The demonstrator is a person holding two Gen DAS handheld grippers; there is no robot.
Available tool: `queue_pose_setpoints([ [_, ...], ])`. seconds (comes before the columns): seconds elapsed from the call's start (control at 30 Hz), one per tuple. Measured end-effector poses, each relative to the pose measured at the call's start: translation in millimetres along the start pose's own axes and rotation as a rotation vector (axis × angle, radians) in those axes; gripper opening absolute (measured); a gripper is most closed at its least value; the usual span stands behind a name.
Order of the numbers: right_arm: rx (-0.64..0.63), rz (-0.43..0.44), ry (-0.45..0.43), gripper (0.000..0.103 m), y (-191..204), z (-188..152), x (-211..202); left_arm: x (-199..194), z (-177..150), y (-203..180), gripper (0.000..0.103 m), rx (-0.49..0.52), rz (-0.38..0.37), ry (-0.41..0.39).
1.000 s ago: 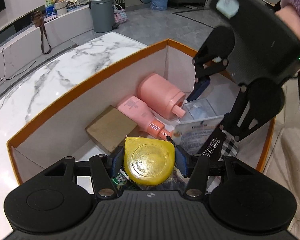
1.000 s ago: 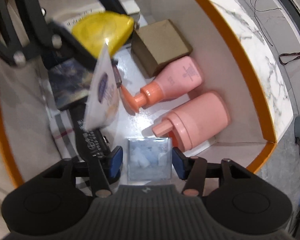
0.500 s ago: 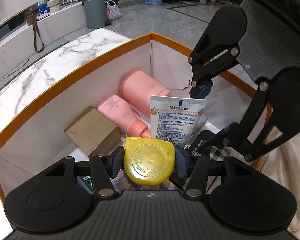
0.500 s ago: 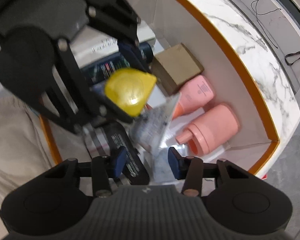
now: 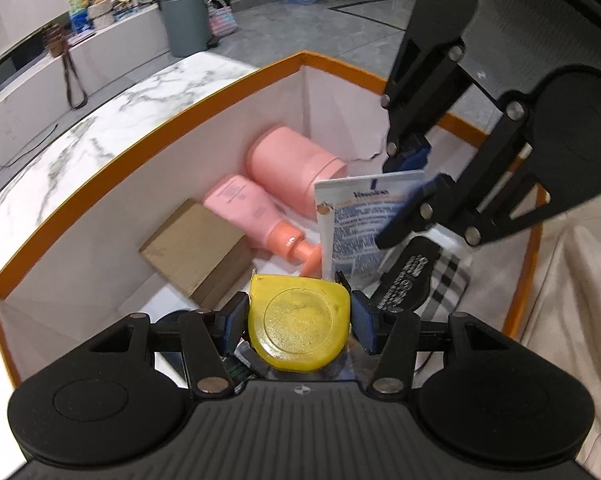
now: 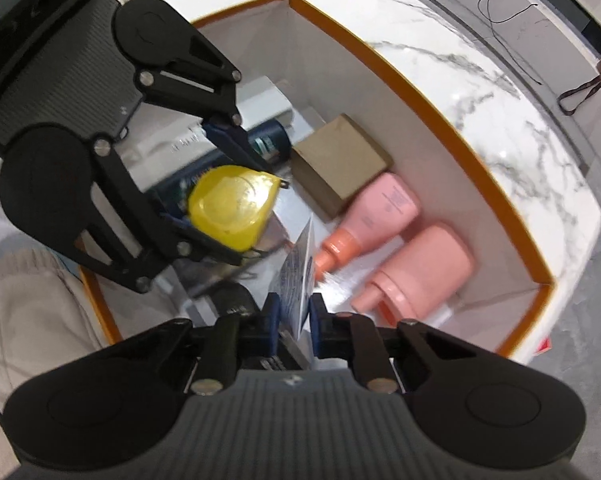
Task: Organize rigid objects
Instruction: 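Lower the tape measure and clear box into the orange box and open both grippers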
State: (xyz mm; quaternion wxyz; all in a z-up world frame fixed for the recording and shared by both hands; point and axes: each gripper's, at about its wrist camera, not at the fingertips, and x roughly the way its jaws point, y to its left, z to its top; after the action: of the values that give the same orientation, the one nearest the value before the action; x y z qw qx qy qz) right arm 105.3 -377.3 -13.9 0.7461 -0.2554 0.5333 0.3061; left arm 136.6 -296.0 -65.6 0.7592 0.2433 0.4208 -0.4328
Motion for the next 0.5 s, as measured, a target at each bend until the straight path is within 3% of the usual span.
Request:
queue_pose_setpoints([
  [0.13, -0.001, -0.06, 0.008, 0.013, -9, -4, -3, 6, 7, -4, 0.063, 0.006, -0.011, 0.01],
  [0.5, -0.024, -0.053, 0.016, 0.014, -9, -11, 1, 30, 25, -2, 0.063, -0.149, -0.115, 0.1],
])
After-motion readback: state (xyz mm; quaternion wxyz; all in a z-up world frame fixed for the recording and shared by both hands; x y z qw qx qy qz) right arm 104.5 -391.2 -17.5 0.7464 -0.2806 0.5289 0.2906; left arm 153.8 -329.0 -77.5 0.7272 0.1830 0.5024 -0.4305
